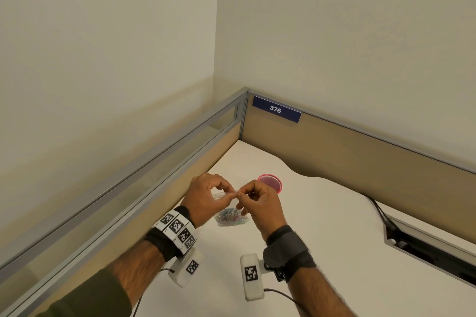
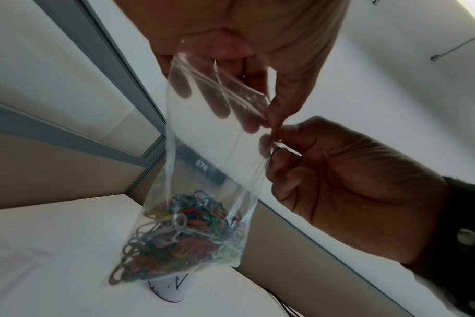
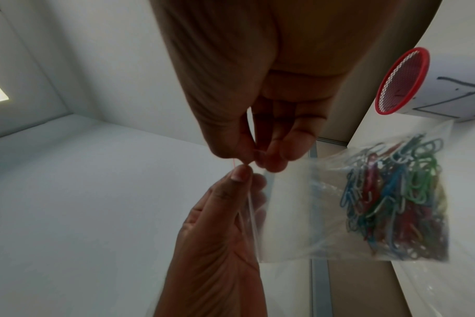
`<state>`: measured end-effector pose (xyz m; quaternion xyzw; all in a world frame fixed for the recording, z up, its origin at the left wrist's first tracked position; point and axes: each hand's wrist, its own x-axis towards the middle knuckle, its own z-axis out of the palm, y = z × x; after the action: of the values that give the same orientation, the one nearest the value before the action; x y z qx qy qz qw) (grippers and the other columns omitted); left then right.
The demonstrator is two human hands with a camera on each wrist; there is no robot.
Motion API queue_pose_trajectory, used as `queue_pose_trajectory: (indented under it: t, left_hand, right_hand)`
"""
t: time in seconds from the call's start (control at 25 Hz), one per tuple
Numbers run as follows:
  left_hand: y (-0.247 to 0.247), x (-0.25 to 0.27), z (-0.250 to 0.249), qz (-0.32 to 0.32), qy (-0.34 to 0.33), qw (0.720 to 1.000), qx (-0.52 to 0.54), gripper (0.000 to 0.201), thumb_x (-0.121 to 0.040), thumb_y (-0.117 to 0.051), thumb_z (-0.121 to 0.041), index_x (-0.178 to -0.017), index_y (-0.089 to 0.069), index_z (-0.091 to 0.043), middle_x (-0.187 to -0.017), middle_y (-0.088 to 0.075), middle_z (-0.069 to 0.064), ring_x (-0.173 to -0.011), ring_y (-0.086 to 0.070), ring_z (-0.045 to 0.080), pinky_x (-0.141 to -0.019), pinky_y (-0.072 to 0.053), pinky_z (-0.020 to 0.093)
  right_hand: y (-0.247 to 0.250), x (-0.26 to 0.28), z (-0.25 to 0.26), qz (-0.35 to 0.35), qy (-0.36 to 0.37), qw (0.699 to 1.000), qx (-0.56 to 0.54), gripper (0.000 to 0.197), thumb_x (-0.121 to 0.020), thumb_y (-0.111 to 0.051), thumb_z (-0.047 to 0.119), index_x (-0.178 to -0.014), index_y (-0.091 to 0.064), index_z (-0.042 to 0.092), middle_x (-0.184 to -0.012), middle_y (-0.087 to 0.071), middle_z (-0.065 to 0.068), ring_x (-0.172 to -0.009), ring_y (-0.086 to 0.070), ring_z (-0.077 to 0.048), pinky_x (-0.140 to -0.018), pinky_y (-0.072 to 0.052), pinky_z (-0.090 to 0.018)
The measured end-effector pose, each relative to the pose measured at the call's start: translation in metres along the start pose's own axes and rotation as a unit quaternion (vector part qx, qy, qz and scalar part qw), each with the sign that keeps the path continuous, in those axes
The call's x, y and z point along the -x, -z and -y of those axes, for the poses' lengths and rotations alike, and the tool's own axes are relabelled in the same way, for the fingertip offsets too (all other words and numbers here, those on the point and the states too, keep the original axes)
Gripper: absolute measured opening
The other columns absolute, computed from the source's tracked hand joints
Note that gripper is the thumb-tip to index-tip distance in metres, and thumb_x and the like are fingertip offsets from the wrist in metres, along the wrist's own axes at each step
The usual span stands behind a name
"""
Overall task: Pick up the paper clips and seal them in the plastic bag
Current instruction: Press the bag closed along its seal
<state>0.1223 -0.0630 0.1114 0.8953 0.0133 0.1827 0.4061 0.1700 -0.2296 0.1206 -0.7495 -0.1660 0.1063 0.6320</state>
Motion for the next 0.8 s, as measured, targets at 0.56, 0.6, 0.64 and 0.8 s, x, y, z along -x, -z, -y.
queue_pose_trajectory:
  t: [0.56,0.6,0.64,0.8]
  left_hand:
    - [0.0005,0.003,-0.0023,0.019,-0.002,1.0,0.003,0.028,-0.074,-0.052,-0.055,-0.082,-0.062,-0.03,-0.078,-0.058,-0.023,-0.086,-0.055,0.0,-0.087,-0.05,0.04]
    - [0.0,0.003,-0.002,0.02,-0.002,1.0,0.001,0.027,-0.074,-0.052,-0.055,-0.081,-0.062,-0.031,-0.077,-0.058,-0.023,-0.086,-0.055,0.0,-0.086,-0.05,0.04]
    - [-0.0004,0.003,-0.0013,0.022,0.0,1.0,0.002,0.027,-0.074,-0.052,-0.055,-0.081,-0.062,-0.031,-0.077,-0.058,-0.023,-0.085,-0.055,0.0,-0.086,-0.05,0.039]
    - [0.0039,0.0044,0.0025,0.035,0.012,0.999,0.014,0.022,-0.075,-0.061,-0.053,-0.081,-0.064,-0.032,-0.08,-0.062,-0.021,-0.086,-0.059,0.005,-0.08,-0.049,0.028]
  right_hand:
    - [-0.001,0.0001,-0.0014,0.006,0.016,1.0,0.013,0.006,-0.083,-0.068,0.01,-0.084,-0.068,0.004,-0.081,-0.068,-0.016,-0.065,-0.063,-0.02,-0.061,-0.054,-0.022]
    - [-0.0008,-0.0001,-0.0022,0.001,0.017,1.0,0.017,0.005,-0.082,-0.068,0.009,-0.083,-0.068,0.004,-0.081,-0.068,-0.016,-0.065,-0.062,-0.021,-0.06,-0.054,-0.022]
    - [-0.0006,-0.0003,-0.003,-0.004,0.019,1.0,0.02,0.005,-0.082,-0.068,0.009,-0.082,-0.068,0.004,-0.08,-0.067,-0.016,-0.065,-0.061,-0.021,-0.06,-0.054,-0.023]
    - [-0.0003,0.0006,-0.0053,-0.007,0.025,0.999,0.019,0.003,-0.081,-0.066,0.008,-0.08,-0.068,0.007,-0.077,-0.066,-0.015,-0.064,-0.06,-0.02,-0.061,-0.054,-0.026]
